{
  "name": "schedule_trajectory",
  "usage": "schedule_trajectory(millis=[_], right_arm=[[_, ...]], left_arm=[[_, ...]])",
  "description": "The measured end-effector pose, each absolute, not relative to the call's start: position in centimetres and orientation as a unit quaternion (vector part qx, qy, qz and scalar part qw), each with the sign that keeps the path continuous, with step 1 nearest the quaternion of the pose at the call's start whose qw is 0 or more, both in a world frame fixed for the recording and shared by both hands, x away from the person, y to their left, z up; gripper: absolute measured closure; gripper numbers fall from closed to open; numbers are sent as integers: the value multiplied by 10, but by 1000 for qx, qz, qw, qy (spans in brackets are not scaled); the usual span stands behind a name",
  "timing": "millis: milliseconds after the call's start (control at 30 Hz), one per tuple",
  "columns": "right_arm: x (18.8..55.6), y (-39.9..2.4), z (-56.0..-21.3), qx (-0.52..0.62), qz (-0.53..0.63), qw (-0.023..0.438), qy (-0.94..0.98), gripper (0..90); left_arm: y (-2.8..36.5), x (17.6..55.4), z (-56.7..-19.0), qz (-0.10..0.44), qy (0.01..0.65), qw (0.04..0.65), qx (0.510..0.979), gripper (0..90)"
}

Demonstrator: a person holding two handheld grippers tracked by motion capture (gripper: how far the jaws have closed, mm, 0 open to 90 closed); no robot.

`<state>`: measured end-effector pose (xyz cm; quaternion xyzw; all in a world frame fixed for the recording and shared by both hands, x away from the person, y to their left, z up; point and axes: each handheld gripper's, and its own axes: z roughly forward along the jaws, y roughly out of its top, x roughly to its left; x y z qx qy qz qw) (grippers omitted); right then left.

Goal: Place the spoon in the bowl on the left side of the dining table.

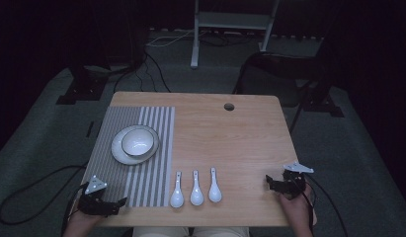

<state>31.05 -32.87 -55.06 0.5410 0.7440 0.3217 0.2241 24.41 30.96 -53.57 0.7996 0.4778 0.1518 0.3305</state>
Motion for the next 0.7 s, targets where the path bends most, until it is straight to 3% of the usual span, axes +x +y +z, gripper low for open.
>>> schedule_trajectory(millis=[700], right_arm=[[310,-329,-551,541,322,224,744,120]], left_arm=[[279,257,-530,132,449,329,820,0]])
